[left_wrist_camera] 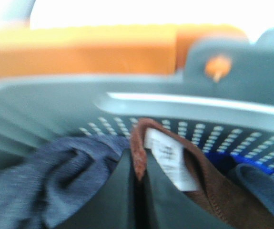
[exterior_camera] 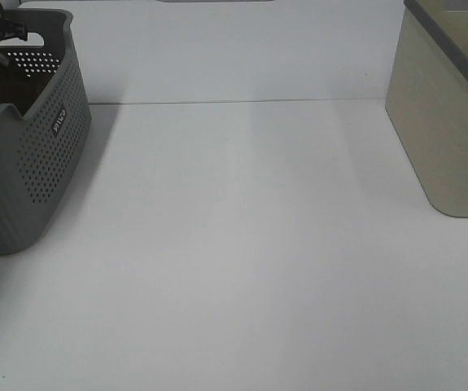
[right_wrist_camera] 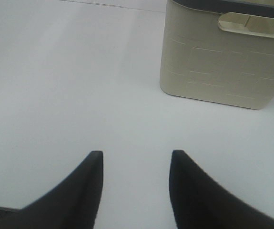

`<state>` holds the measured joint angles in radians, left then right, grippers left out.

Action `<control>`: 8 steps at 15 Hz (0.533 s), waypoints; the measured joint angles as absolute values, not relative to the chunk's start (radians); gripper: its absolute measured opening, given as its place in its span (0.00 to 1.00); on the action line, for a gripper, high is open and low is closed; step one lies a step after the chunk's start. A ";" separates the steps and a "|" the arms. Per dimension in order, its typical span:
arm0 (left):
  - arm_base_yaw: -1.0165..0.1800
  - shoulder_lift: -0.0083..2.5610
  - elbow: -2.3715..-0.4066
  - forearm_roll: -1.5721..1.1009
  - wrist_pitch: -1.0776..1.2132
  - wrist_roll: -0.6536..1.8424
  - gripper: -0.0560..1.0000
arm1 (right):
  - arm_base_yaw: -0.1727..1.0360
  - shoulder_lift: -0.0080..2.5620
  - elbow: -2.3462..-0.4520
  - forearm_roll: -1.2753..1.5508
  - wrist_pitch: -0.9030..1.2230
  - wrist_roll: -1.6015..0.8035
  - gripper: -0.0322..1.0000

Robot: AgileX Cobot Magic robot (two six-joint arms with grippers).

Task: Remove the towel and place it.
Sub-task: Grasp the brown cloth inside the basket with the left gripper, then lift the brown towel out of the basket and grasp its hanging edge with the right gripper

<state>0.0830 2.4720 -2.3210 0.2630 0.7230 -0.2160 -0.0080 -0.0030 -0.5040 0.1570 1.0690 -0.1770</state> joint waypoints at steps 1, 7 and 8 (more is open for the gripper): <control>0.082 2.442 -2.321 0.263 0.730 -0.205 0.05 | -0.008 -0.003 -0.504 0.157 1.069 -0.177 0.45; 0.015 2.237 -2.321 0.244 0.788 -0.140 0.05 | -0.008 -0.003 -0.504 0.157 1.069 -0.177 0.45; -0.009 2.196 -2.321 0.235 0.791 -0.122 0.05 | -0.008 -0.003 -0.504 0.157 1.069 -0.177 0.45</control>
